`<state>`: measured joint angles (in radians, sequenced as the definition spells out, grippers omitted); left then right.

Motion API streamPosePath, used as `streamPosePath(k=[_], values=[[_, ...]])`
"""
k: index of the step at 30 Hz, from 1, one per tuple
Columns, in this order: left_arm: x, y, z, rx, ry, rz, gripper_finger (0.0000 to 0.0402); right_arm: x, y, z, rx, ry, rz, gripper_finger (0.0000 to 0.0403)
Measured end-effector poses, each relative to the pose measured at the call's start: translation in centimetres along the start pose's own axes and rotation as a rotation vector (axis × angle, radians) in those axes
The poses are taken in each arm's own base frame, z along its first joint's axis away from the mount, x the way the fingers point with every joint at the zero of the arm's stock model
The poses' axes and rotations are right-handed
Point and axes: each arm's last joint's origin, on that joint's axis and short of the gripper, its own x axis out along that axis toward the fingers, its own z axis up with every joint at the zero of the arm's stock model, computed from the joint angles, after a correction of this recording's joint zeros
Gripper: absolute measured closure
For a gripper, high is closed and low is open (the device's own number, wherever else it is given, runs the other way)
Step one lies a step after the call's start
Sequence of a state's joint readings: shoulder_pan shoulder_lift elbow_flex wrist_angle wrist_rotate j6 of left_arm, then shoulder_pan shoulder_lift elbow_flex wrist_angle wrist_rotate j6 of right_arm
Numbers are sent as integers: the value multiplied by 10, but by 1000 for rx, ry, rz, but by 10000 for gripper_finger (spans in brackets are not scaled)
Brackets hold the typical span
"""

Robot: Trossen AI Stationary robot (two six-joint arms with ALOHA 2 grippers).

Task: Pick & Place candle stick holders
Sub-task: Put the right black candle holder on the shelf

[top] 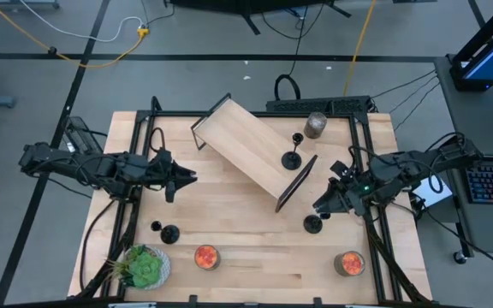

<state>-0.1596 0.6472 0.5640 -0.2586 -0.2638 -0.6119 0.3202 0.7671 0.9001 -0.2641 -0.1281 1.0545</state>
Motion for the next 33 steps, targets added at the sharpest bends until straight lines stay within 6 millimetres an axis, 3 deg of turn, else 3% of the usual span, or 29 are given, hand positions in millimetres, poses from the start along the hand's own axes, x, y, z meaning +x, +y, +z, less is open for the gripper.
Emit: streamPosePath(k=[21,27,33], values=[[0,0,1,-28,-12,15,275,-1,-4,5,-147,-168,-121,228],[0,0,0,-44,-12,14,275,-5,-7,2,-128,-100,-220,231],[0,0,0,-45,-12,14,275,-16,9,9,-124,-16,-344,231]])
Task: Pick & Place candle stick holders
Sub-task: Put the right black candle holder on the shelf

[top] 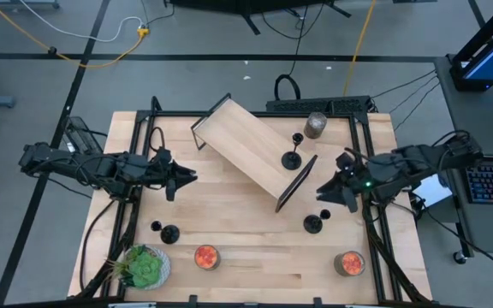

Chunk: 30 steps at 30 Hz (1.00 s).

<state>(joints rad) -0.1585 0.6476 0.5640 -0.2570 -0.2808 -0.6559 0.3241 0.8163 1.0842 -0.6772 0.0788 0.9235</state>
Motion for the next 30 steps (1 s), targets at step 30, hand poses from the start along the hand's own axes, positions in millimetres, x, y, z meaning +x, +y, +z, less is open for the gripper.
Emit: streamPosePath(k=[30], values=[[0,0,0,5,-4,7,275,48,0,-9,140,521,-579,232]])
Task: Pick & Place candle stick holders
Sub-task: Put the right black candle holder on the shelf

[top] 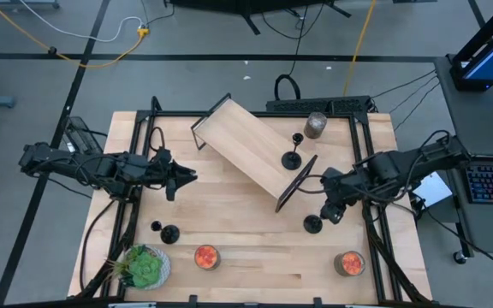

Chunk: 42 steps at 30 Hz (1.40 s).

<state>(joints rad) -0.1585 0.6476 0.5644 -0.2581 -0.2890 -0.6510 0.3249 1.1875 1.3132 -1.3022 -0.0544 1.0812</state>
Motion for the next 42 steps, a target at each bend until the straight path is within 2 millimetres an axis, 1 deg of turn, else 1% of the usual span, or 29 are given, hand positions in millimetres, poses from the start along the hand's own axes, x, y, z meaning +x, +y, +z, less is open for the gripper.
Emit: streamPosePath(k=[8,15,18,22,31,42], values=[[0,0,0,1,2,1,275,11,8,-2,-20,23,-45,232],[0,0,0,17,2,2,275,17,10,-2,-29,0,-101,232],[0,0,0,18,2,2,275,22,9,-2,-17,6,-109,232],[0,0,0,19,3,1,275,34,4,-4,1,26,-143,232],[0,0,0,19,3,1,275,52,-1,-6,-1,33,-158,232],[0,0,0,19,3,1,275,55,0,-5,20,28,-145,232]])
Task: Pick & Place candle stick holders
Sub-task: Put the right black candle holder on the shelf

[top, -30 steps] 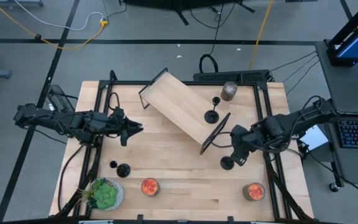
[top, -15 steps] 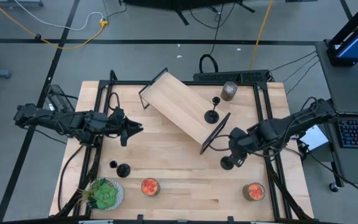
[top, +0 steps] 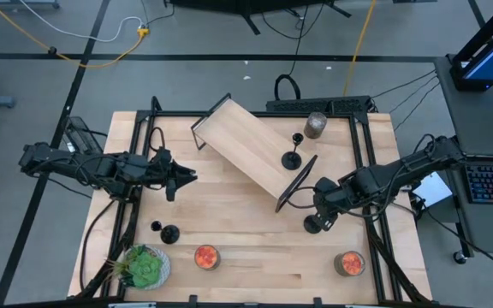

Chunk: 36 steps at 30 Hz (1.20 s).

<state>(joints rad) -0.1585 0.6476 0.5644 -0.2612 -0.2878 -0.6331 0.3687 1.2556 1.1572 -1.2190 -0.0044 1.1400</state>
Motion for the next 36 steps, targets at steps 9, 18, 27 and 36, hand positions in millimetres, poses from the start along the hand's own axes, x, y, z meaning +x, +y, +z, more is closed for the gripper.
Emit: streamPosePath(k=[9,18,27,36], values=[[0,0,0,0,0,0,275,0,0,0,0,0,1,232],[0,0,0,1,0,0,275,0,6,1,-84,19,80,231],[0,0,0,4,1,0,275,0,7,2,-80,16,86,231],[0,0,0,4,1,0,275,0,7,2,-81,16,86,231]])
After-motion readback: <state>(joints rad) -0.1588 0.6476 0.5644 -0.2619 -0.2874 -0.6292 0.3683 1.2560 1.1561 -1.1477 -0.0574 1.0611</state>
